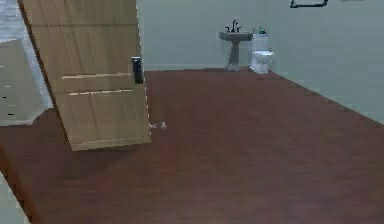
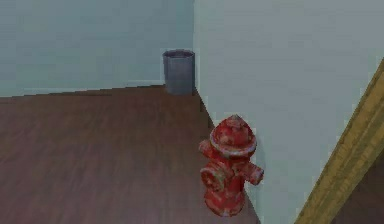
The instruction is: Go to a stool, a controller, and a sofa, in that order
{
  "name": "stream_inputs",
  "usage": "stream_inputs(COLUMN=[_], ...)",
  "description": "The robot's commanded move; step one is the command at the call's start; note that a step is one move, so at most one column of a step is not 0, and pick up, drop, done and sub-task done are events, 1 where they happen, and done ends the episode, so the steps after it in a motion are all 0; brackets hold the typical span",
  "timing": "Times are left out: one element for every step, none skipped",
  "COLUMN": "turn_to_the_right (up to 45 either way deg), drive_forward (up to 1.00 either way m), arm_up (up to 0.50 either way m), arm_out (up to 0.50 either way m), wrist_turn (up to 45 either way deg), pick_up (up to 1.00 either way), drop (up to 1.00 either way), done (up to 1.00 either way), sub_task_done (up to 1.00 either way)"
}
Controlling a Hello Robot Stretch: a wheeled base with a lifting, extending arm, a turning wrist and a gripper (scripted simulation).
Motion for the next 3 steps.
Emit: stream_inputs(turn_to_the_right=[-30.0, 0.0, -6.0], drive_forward=[0.00, 0.55, 0.00], arm_up=[0.00, 0.00, 0.00], arm_out=[0.00, 0.00, 0.00], wrist_turn=[0.0, 0.0, 0.0], pick_up=[0.00, 0.00, 0.00], drop=[0.00, 0.00, 0.00], done=[0.00, 0.00, 0.00], sub_task_done=[0.00, 0.00, 0.00])
